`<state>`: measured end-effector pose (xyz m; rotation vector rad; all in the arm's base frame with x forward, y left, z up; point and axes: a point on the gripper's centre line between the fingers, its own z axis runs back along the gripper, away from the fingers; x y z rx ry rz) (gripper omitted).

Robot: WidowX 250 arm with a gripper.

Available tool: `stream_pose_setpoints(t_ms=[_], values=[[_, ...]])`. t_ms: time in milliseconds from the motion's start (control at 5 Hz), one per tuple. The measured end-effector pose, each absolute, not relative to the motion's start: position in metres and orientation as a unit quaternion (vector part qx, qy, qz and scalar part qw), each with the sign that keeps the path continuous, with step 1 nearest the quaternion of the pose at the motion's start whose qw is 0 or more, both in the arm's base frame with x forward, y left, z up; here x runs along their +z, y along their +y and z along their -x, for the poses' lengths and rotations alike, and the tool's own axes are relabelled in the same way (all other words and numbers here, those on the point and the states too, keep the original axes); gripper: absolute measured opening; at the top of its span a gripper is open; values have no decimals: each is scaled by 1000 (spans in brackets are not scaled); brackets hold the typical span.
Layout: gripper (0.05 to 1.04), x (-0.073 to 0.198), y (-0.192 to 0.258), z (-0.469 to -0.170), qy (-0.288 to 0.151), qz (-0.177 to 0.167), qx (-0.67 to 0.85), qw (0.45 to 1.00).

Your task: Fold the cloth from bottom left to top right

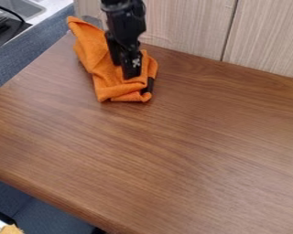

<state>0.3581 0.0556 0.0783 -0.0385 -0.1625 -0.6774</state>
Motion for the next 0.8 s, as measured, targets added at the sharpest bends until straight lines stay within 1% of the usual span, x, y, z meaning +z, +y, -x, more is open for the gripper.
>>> stream_pose_setpoints(t_ms=[200, 400, 600, 800], values=[[1001, 97, 56, -359, -92, 21, -333, 938], [1001, 128, 53, -357, -118, 28, -339, 933], [1001, 156, 62, -354, -147, 21, -336, 930], [1001, 157, 64, -353, -149, 19, -336, 930]])
